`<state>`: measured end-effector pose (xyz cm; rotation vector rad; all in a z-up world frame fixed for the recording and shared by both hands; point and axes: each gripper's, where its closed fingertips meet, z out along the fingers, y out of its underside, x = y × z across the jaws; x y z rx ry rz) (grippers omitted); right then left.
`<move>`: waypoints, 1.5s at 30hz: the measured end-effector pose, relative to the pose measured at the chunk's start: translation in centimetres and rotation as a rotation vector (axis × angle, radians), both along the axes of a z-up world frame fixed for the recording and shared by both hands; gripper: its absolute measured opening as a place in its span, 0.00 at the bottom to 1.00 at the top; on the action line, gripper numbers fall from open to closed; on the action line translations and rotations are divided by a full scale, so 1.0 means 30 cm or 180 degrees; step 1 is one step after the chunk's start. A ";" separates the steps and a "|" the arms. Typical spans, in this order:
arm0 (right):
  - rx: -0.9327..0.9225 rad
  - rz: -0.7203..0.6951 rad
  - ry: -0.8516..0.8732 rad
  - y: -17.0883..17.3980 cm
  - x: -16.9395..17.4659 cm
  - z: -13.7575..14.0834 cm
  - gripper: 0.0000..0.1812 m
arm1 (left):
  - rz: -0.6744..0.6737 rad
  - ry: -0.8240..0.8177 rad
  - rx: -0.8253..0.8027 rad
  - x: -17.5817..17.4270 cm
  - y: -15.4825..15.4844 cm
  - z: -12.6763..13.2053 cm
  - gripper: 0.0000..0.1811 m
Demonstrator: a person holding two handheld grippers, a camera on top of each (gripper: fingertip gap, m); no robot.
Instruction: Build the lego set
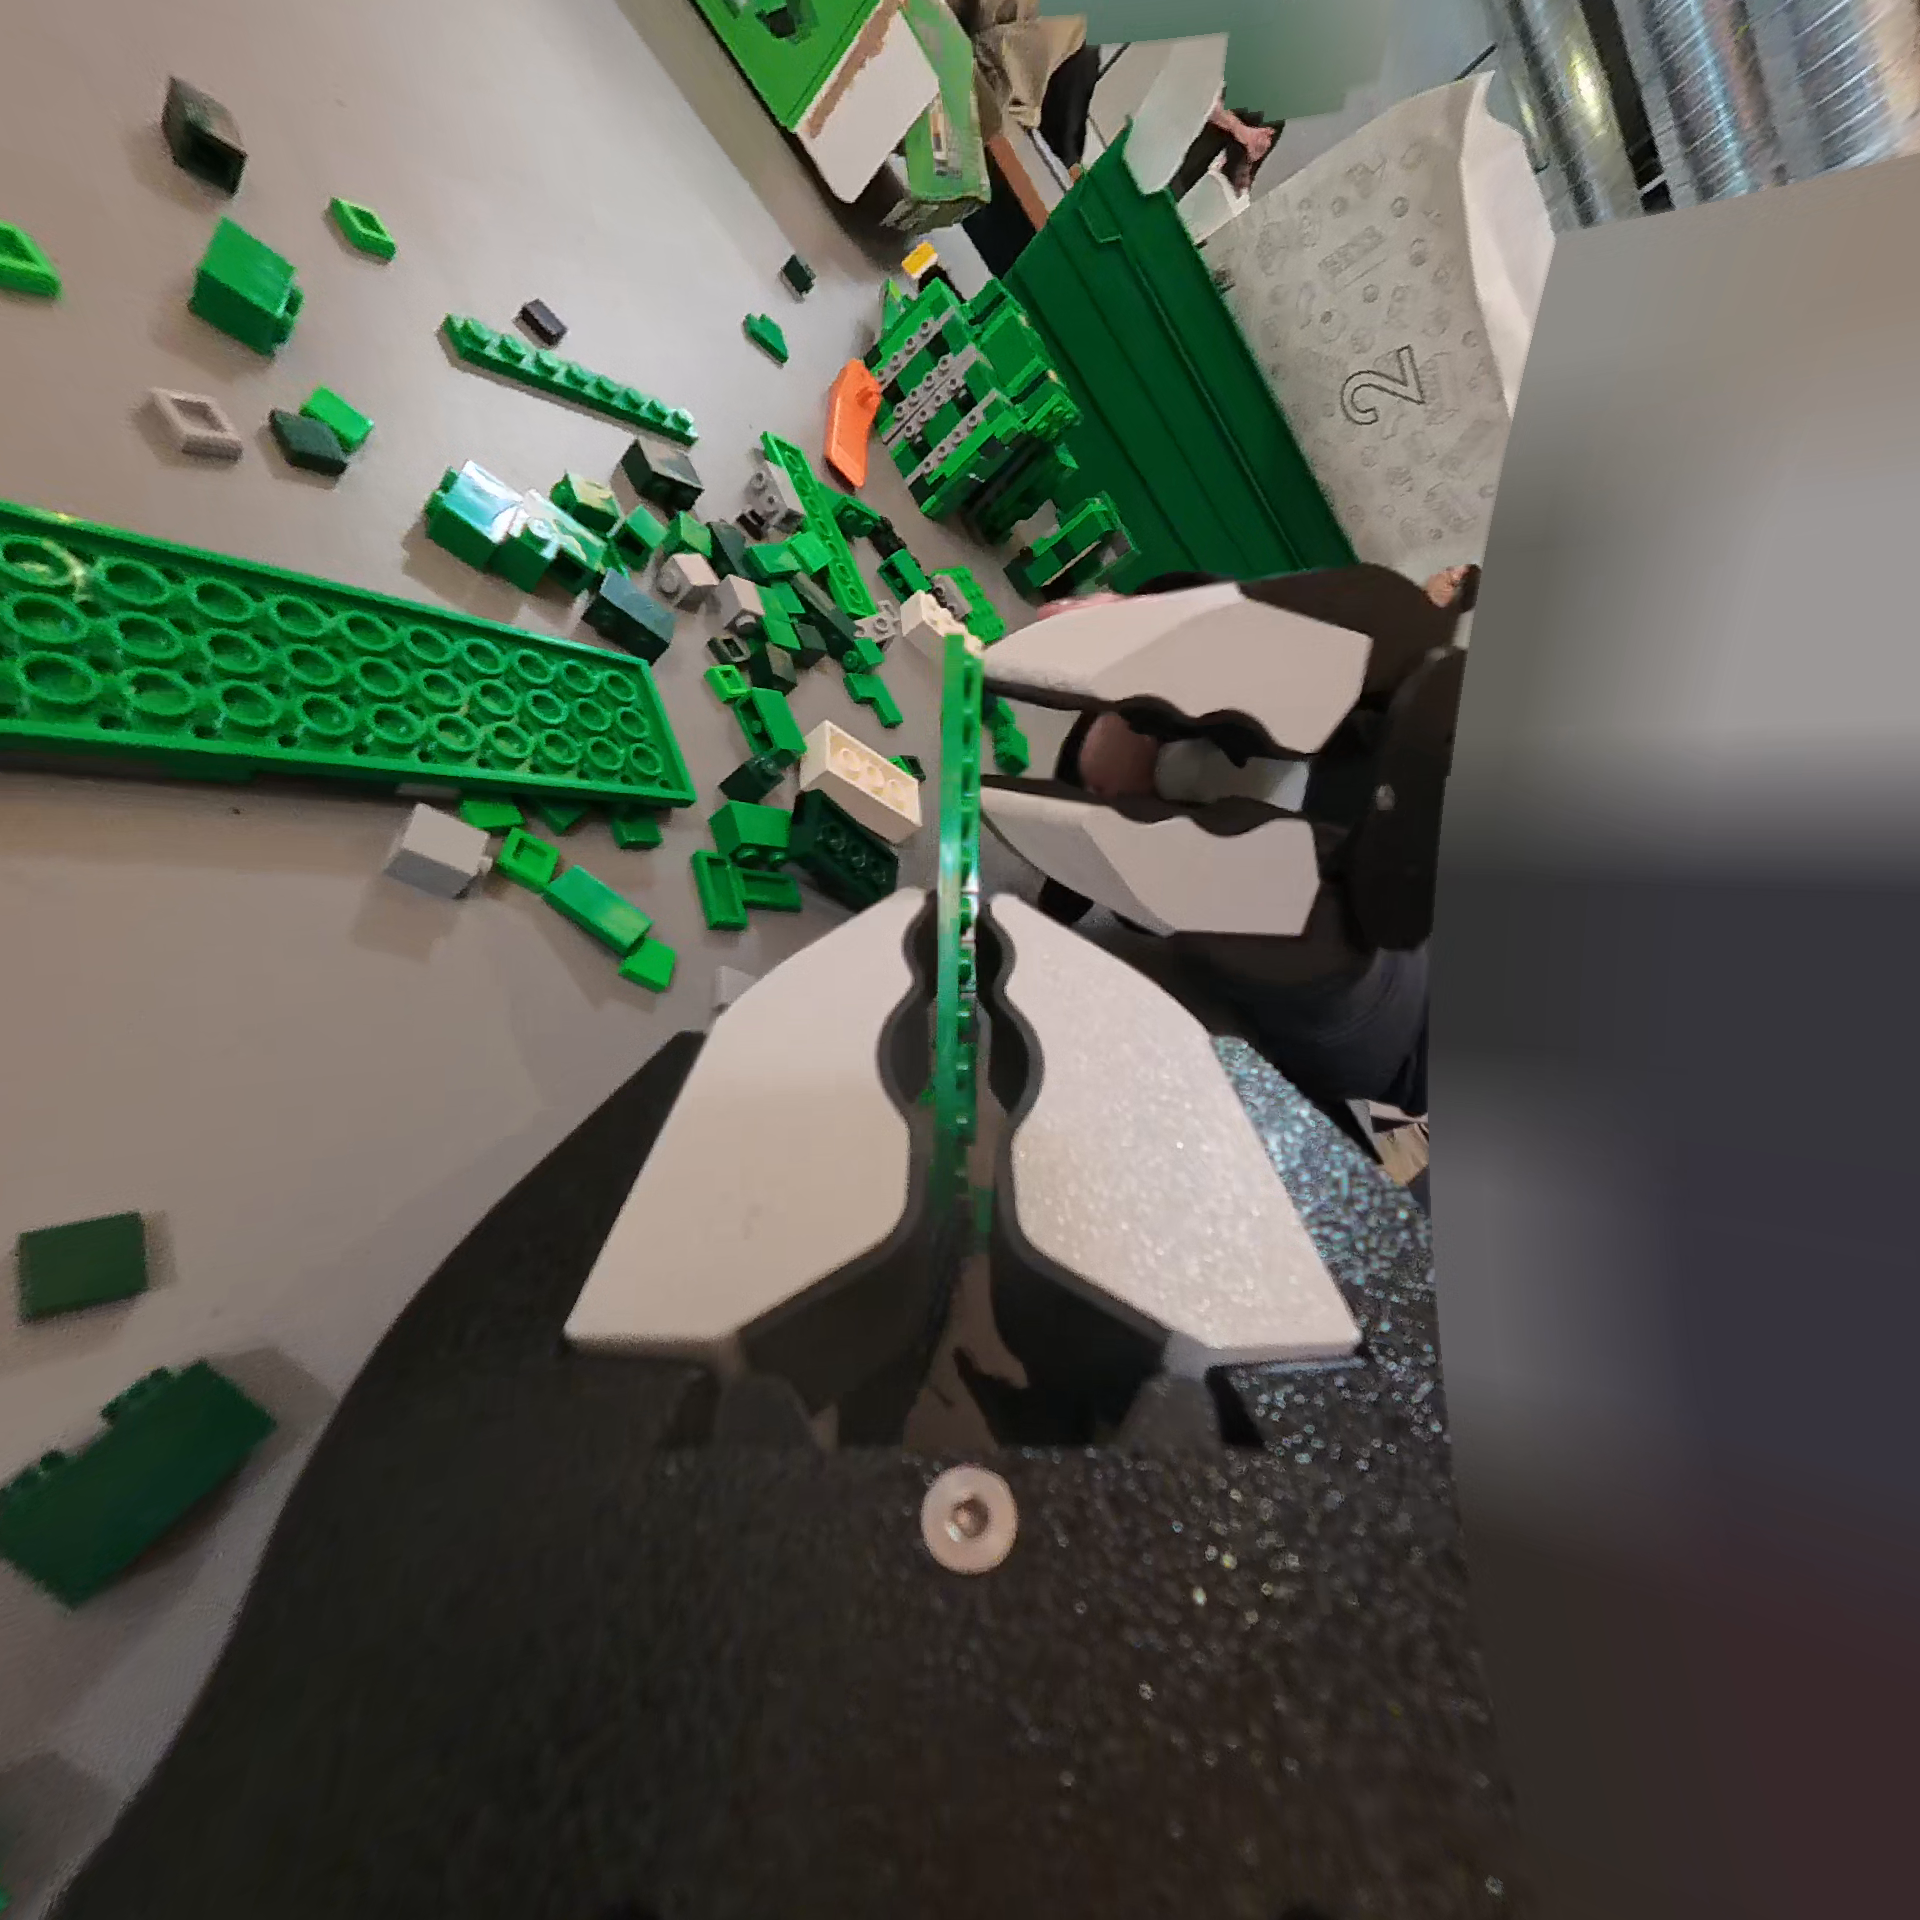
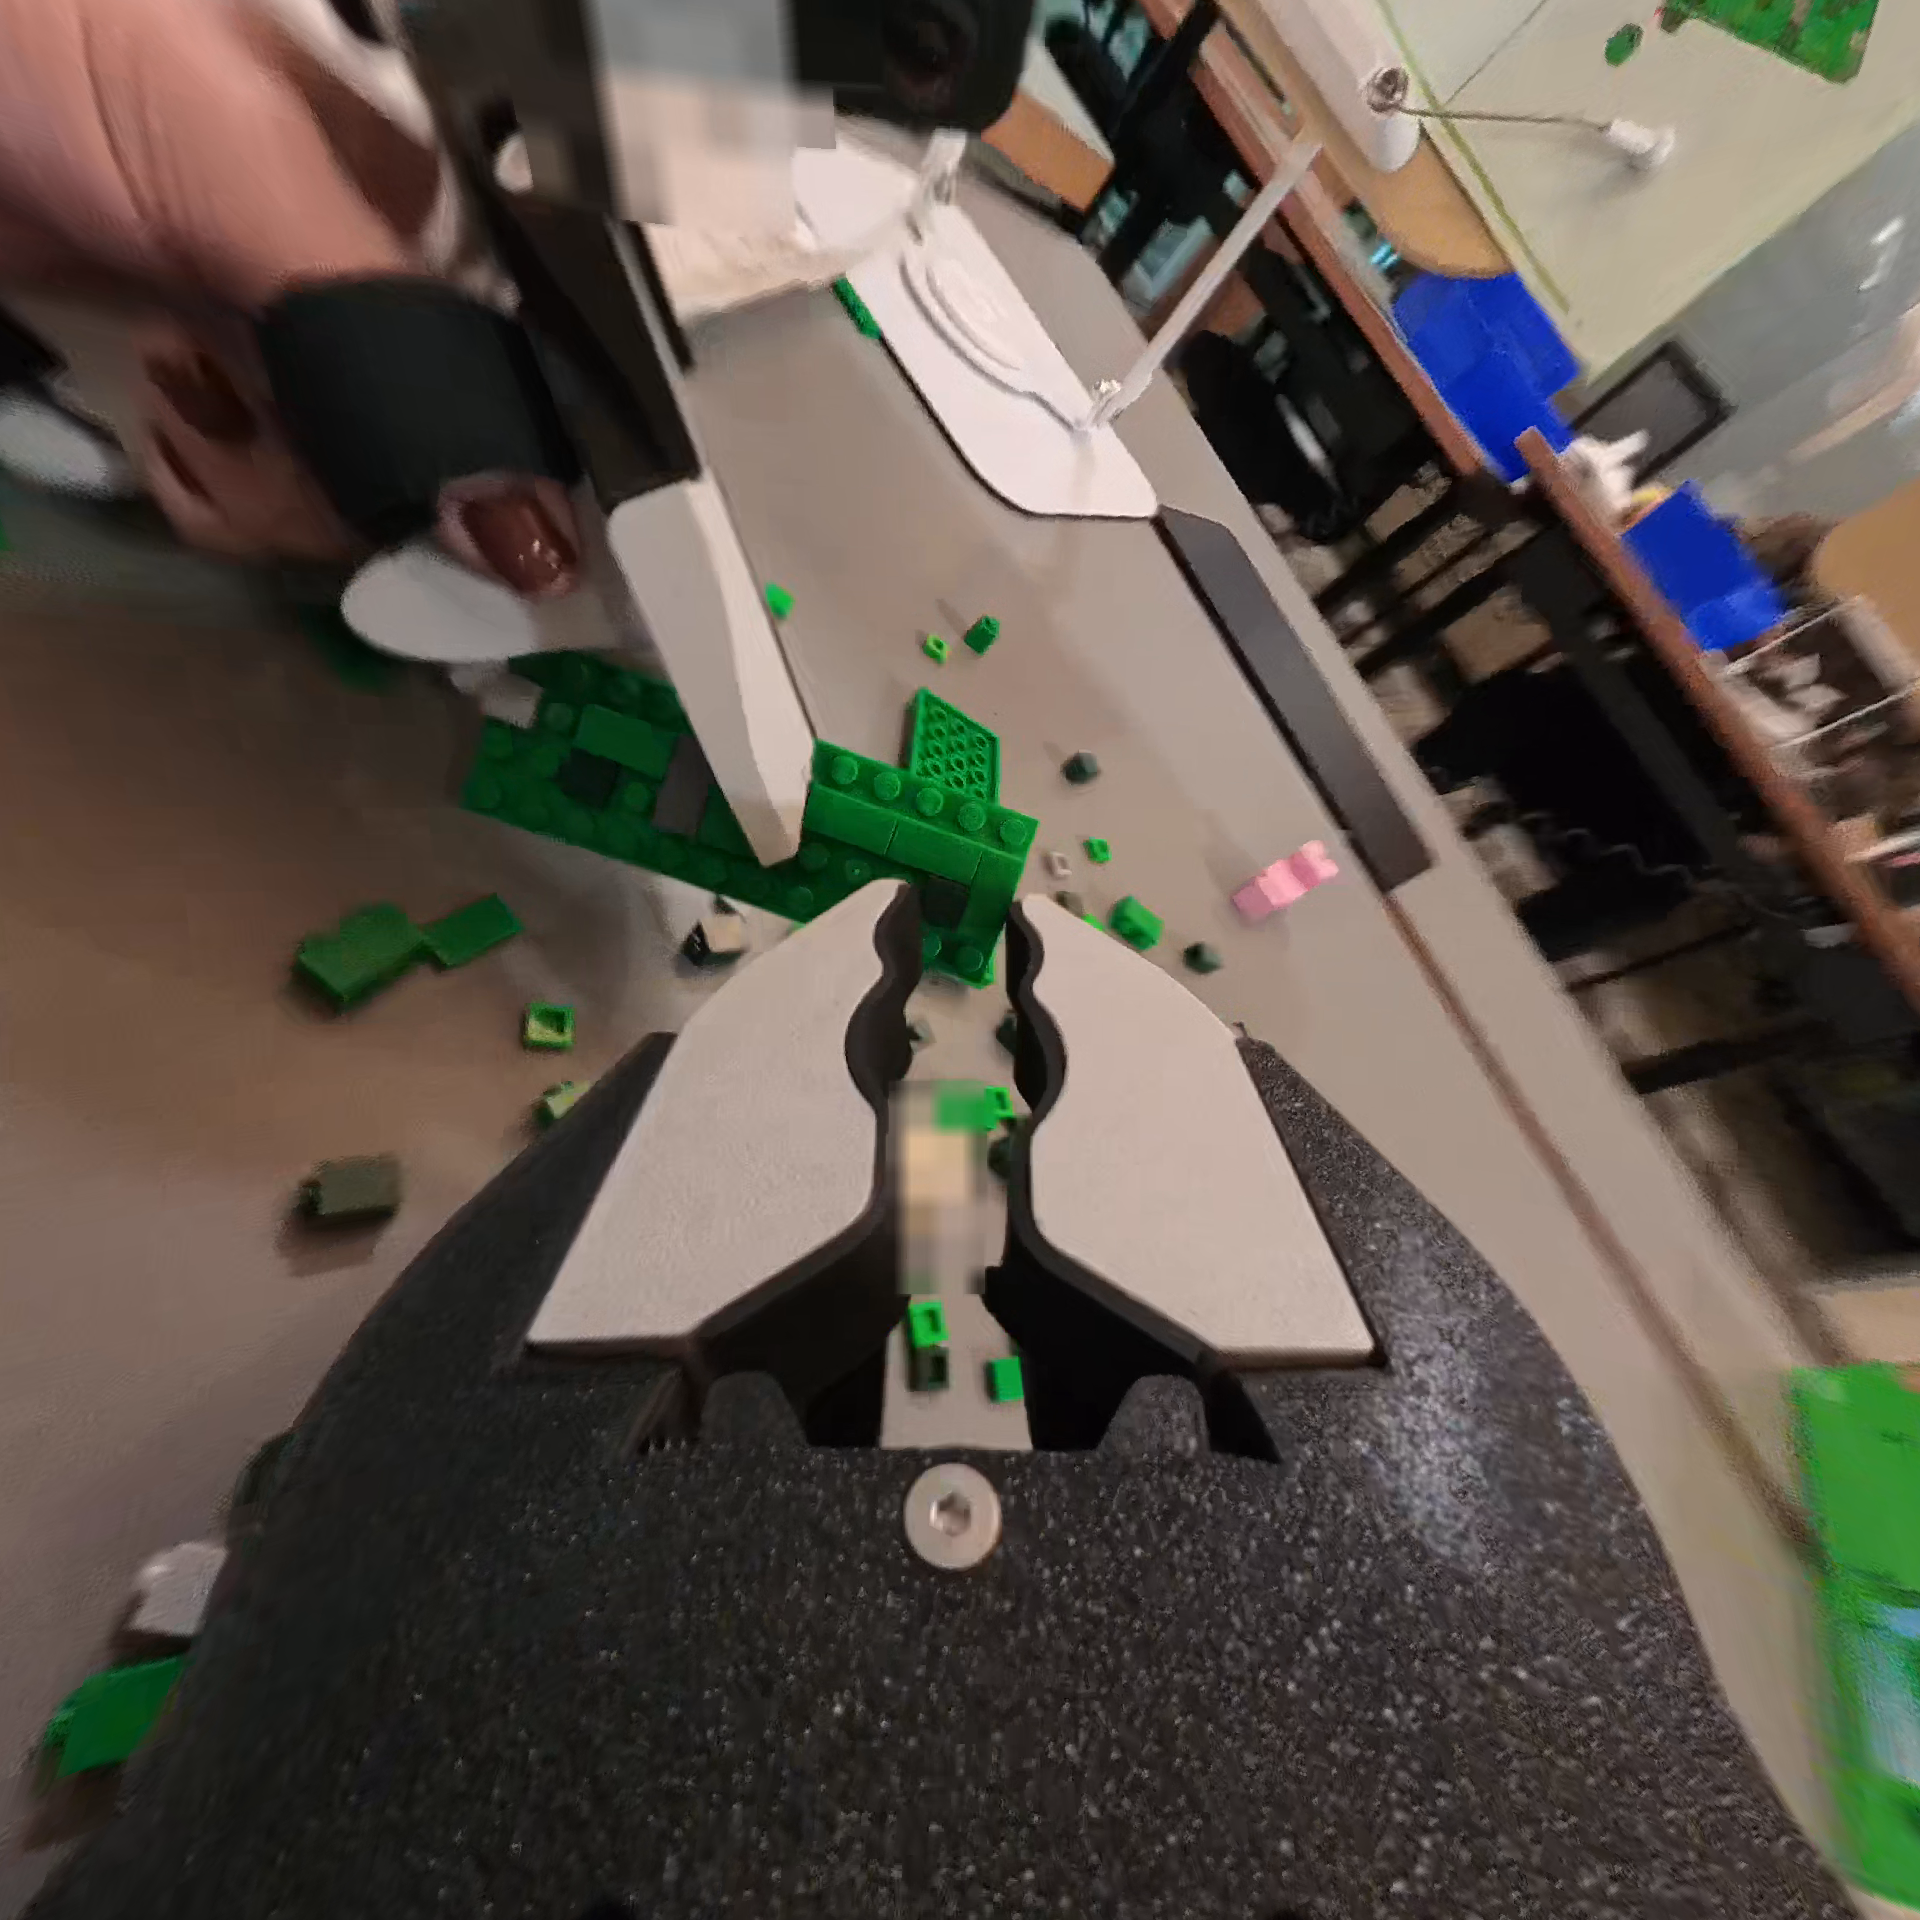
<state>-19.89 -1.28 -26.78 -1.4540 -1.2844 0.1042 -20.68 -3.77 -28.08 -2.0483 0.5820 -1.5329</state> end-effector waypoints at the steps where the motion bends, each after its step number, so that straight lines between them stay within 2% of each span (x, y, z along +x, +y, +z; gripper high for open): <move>1: -0.0260 0.0054 0.0227 -0.003 -0.002 0.004 0.08 | -0.0041 -0.0033 0.0024 0.000 -0.003 0.006 0.03; 4: -0.0870 0.0297 0.0683 -0.019 -0.004 0.015 0.09 | -0.0211 -0.0017 0.0234 -0.001 -0.016 0.018 0.03; 9: -0.1193 0.0566 0.0861 -0.053 -0.016 0.024 0.09 | -0.0502 0.0262 0.0815 -0.005 -0.046 0.020 0.03; 15: -0.0370 0.0287 0.0276 -0.036 -0.022 0.017 0.09 | -0.0297 0.0196 0.0524 -0.007 -0.025 0.013 0.03; 24: 0.0038 -0.0022 -0.0218 -0.018 -0.026 -0.030 0.08 | -0.0124 0.0346 0.0245 -0.015 -0.006 -0.030 0.03; 27: 0.0419 -0.0163 -0.0472 -0.014 -0.022 -0.029 0.08 | -0.0093 0.0312 0.0108 -0.007 -0.008 -0.035 0.03; 28: 0.0461 -0.0164 -0.0518 -0.016 -0.023 -0.032 0.06 | -0.0090 0.0293 0.0081 -0.008 -0.008 -0.034 0.03; 29: 0.0501 -0.0126 -0.0507 -0.023 -0.031 -0.033 0.00 | -0.0104 0.0265 0.0030 -0.006 -0.010 -0.034 0.03; 31: 0.0590 -0.0085 -0.0531 -0.026 -0.045 -0.027 0.00 | -0.0151 0.0274 0.0016 -0.001 -0.017 -0.037 0.03; 36: 0.0070 0.0049 0.0070 -0.025 -0.052 -0.005 0.00 | -0.0159 0.0211 0.0010 0.000 -0.019 -0.030 0.03; 39: -0.0377 0.0072 0.0455 -0.007 -0.027 0.006 0.15 | -0.0107 0.0128 0.0054 -0.006 -0.008 -0.016 0.03; 45: -0.0721 0.0247 0.0558 -0.014 -0.019 -0.013 0.11 | -0.0197 0.0132 0.0077 -0.002 -0.019 -0.015 0.03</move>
